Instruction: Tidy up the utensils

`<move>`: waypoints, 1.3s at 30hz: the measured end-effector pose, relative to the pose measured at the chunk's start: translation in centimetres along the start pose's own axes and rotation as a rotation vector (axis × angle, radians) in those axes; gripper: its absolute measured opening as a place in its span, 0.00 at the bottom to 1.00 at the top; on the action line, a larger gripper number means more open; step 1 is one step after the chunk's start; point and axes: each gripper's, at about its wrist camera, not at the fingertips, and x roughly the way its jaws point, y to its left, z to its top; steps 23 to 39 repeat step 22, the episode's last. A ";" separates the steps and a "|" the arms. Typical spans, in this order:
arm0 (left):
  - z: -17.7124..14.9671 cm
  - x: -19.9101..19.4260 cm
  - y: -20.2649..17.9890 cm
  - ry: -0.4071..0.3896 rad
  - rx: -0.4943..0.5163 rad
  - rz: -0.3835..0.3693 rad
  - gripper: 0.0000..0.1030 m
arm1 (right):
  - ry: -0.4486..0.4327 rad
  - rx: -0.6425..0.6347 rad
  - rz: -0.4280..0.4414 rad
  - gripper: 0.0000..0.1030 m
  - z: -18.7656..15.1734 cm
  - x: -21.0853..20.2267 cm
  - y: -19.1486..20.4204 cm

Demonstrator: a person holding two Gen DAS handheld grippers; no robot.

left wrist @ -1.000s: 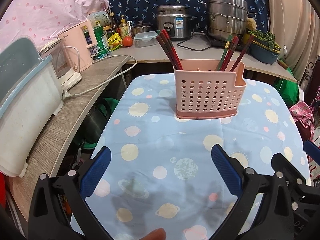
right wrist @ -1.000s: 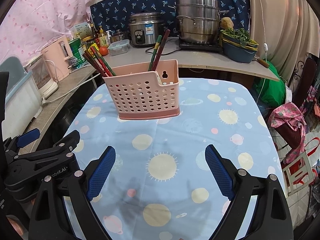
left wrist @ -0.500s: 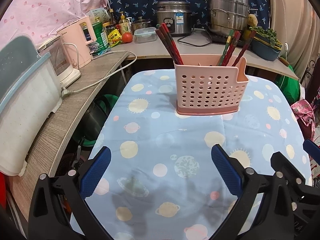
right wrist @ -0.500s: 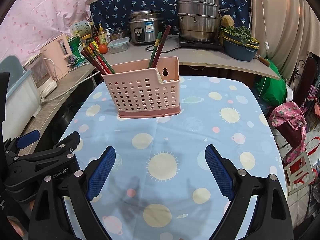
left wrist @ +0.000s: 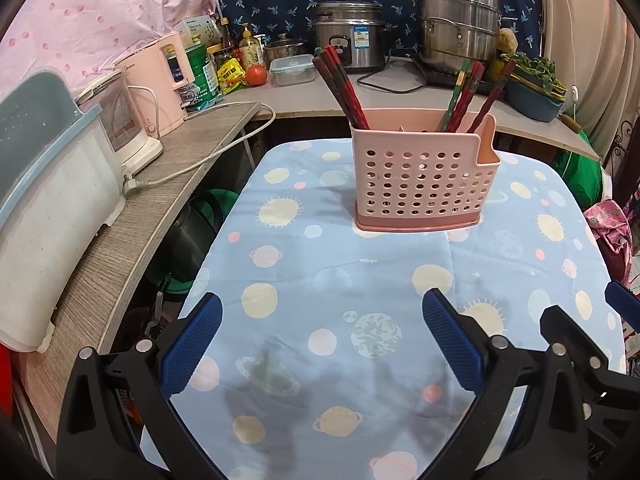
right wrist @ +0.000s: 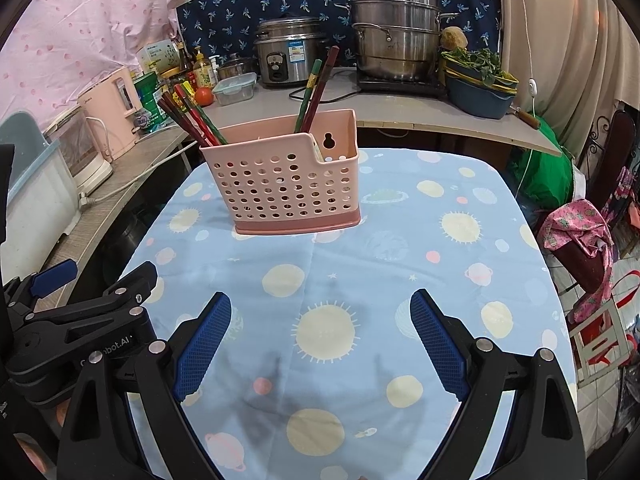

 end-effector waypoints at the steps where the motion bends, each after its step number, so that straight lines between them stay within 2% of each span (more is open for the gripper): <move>1: 0.0 0.0 0.0 0.001 0.000 -0.001 0.93 | 0.000 0.001 0.000 0.85 0.0 0.0 0.0; 39: -0.3 0.5 0.5 0.018 -0.001 0.001 0.93 | 0.014 -0.008 -0.023 0.84 0.2 0.7 -0.2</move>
